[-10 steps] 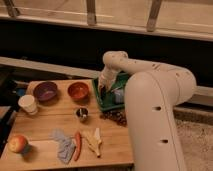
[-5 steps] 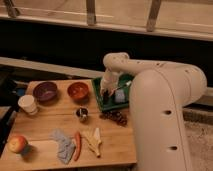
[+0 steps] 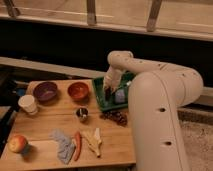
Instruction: Wipe tray with brush
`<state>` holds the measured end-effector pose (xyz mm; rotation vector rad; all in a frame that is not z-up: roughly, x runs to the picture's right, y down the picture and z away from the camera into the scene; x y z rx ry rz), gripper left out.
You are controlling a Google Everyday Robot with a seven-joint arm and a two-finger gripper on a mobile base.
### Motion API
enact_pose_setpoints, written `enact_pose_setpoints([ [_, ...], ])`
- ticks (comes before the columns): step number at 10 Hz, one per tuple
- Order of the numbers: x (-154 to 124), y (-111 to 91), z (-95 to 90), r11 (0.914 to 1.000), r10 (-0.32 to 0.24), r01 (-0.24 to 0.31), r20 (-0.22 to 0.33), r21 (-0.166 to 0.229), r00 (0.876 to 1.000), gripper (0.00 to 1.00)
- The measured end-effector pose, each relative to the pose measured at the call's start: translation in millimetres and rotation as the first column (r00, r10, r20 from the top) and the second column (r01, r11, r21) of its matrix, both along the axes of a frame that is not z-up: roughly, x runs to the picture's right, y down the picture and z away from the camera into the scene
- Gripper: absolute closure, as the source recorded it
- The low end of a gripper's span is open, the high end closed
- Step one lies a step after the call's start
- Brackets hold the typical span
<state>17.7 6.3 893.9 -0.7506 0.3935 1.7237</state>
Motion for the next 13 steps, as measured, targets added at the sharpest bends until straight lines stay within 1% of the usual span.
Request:
enact_pose_setpoints([
  [1, -18, -5, 4.4, 0.9999, -0.009, 0.009, 0.027, 0.008, 1.000, 1.00],
  [2, -31, -8, 5.0, 0.9998, -0.017, 0.017, 0.047, 0.013, 0.999, 1.00],
  [3, -42, -8, 3.9, 0.9995, -0.030, 0.030, 0.056, 0.012, 0.998, 1.00],
  [5, -48, -5, -2.1, 0.9989, -0.046, 0.046, 0.051, 0.003, 0.998, 1.00],
  [6, -44, -3, -6.2, 0.9987, -0.050, 0.050, 0.035, -0.002, 0.998, 1.00],
  [7, -30, 2, -11.6, 0.9987, -0.050, 0.051, 0.011, -0.011, 0.999, 1.00],
  [8, -20, 3, -13.2, 0.9988, -0.048, 0.048, 0.000, -0.013, 0.999, 1.00],
  [9, 1, 6, -14.9, 0.9990, -0.041, 0.041, -0.017, -0.016, 0.999, 1.00],
  [10, 14, 7, -15.7, 0.9988, -0.045, 0.045, -0.021, -0.018, 0.999, 1.00],
  [11, 20, 6, -14.3, 0.9986, -0.051, 0.051, -0.018, -0.016, 0.999, 1.00],
  [13, 19, 2, -10.6, 0.9979, -0.064, 0.064, -0.003, -0.009, 0.998, 1.00],
])
